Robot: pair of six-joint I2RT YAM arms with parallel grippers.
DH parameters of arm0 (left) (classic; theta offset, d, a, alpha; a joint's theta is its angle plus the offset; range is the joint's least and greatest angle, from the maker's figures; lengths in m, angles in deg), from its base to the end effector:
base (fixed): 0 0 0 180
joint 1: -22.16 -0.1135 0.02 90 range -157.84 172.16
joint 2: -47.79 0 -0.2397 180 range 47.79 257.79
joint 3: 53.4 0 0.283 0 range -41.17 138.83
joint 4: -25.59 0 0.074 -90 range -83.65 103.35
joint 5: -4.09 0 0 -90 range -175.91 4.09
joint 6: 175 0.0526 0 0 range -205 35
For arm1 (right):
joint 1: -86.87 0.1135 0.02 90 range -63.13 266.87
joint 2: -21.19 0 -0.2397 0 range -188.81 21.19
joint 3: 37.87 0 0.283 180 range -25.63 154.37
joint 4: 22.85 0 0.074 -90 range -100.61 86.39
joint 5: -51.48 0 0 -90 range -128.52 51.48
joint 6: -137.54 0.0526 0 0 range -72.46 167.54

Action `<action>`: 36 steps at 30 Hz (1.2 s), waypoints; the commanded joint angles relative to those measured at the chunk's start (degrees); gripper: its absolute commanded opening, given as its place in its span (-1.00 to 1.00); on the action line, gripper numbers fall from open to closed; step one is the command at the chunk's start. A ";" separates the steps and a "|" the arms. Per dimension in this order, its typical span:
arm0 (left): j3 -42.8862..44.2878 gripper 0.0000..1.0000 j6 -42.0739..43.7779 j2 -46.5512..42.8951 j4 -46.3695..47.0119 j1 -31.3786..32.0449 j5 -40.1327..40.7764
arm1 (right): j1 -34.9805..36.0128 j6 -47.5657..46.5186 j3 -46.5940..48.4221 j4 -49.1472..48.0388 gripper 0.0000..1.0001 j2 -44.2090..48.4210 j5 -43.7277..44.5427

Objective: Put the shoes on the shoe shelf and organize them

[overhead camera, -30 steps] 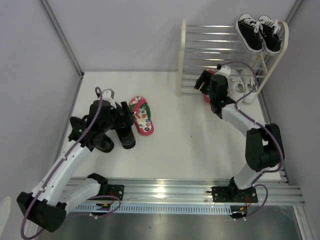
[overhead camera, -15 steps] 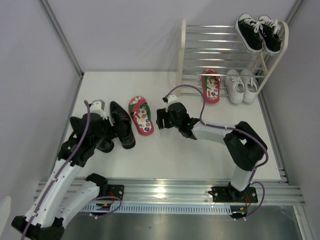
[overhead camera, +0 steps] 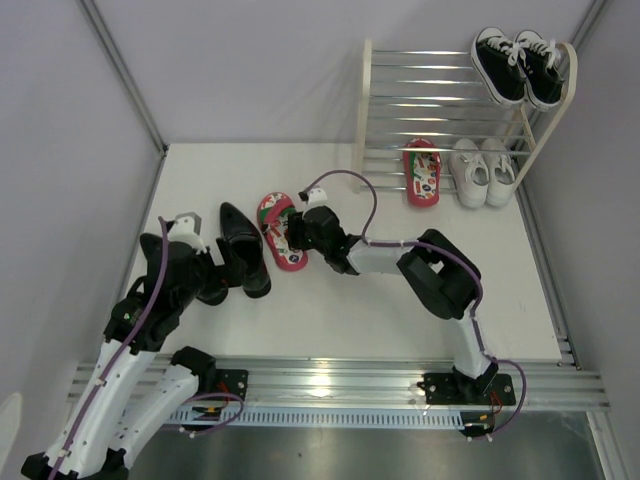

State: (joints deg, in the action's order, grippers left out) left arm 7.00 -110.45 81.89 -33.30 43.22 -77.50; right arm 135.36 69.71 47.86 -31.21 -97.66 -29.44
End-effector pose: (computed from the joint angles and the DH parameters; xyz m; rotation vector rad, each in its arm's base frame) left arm 0.1721 -0.0580 0.3054 -0.1687 2.1430 -0.3193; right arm 0.3290 0.3592 0.1161 -0.3655 2.0211 0.6263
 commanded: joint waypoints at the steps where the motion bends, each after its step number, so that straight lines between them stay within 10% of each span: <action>1: 0.35 0.99 1.72 -0.01 -0.37 -0.67 1.44 | 0.20 1.47 3.84 -3.40 0.10 -3.05 6.29; 6: 0.62 0.98 2.16 0.43 -0.54 -0.67 1.44 | 0.20 1.73 4.73 -3.48 -0.04 -4.64 9.11; 10: 0.44 0.98 2.16 0.96 -0.11 -0.67 0.83 | 0.38 2.26 3.94 -3.66 -1.00 -4.55 11.39; 26: -2.90 0.98 0.67 8.69 14.74 -0.41 -15.43 | -7.69 6.40 -20.22 -11.57 -1.00 21.72 23.35; 36: -2.28 0.99 0.41 14.40 20.10 0.03 -16.66 | -20.70 4.38 -27.88 -11.74 -1.00 30.43 13.26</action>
State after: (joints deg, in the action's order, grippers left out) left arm 4.31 -109.45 95.23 -17.83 43.16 -92.13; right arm 116.06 75.66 18.94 -37.03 -69.79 -12.89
